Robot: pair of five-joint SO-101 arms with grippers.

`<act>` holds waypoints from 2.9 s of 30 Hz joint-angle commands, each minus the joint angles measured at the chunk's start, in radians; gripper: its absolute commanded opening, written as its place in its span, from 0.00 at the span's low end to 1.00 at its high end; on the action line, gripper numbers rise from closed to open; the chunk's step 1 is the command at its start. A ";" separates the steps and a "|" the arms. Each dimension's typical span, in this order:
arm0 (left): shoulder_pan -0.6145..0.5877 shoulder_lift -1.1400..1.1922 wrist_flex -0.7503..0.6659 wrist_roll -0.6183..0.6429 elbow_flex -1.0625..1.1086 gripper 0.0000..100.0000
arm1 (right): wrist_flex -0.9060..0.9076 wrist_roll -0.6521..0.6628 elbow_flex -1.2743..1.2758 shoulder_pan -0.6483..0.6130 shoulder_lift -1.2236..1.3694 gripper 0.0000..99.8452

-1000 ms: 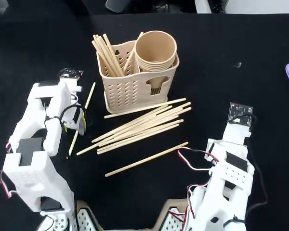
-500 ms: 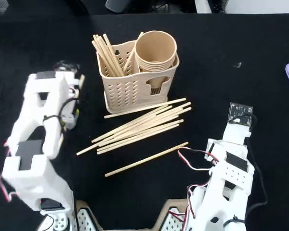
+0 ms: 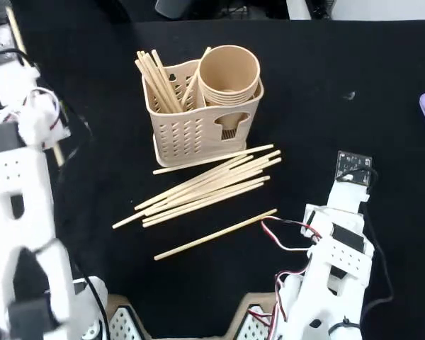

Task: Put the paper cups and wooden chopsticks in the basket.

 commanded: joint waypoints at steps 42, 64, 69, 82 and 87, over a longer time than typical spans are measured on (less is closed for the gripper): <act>0.492 -0.084 -0.704 0.120 0.308 0.16 | -0.021 0.003 -0.001 -0.012 -0.024 0.11; 0.093 -0.405 -0.370 -0.218 0.980 0.16 | -0.014 0.002 -0.021 -0.012 -0.031 0.12; 0.076 -0.405 -0.468 -0.218 1.087 0.16 | -0.012 0.003 -0.067 -0.003 -0.031 0.12; 0.064 -0.405 -0.494 -0.219 1.135 0.16 | 0.250 0.060 -0.429 -0.012 -0.030 0.12; 0.059 -0.405 -0.606 -0.219 1.196 0.16 | 0.445 0.150 -0.587 -0.051 -0.030 0.12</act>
